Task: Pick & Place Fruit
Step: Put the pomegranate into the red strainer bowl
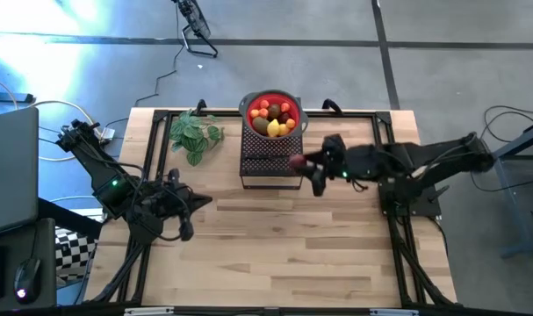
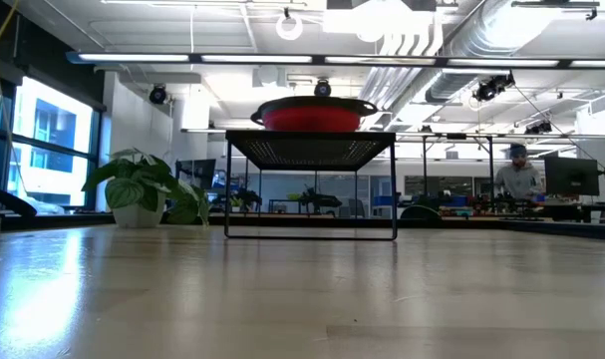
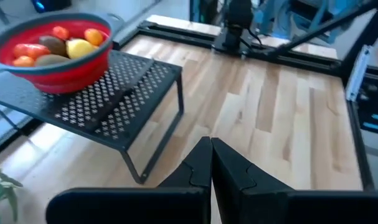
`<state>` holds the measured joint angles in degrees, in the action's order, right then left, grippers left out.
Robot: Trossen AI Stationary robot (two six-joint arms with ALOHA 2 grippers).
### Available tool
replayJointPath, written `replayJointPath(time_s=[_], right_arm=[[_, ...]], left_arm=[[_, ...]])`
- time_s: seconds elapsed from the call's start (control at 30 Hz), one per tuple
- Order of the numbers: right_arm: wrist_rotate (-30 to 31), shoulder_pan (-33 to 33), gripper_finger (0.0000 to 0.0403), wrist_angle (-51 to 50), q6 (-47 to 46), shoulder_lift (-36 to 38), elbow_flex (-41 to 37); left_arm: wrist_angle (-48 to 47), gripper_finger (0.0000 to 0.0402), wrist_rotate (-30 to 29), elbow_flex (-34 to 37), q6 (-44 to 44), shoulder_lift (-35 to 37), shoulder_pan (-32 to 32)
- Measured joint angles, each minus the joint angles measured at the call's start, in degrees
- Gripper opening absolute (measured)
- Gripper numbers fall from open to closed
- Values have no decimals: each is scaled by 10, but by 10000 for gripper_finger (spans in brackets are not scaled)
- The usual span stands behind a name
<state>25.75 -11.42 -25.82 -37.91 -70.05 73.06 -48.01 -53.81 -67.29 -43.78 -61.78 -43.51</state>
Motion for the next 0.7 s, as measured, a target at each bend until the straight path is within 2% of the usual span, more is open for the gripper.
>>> replayJointPath(time_s=[0.43, 0.7], right_arm=[[7, 142, 201, 172, 170, -33, -1], [-56, 228, 201, 202, 169, -98, 0]], left_arm=[[-30, 0, -86, 0, 0, 0, 0], [-104, 0, -155, 0, 0, 1, 0]])
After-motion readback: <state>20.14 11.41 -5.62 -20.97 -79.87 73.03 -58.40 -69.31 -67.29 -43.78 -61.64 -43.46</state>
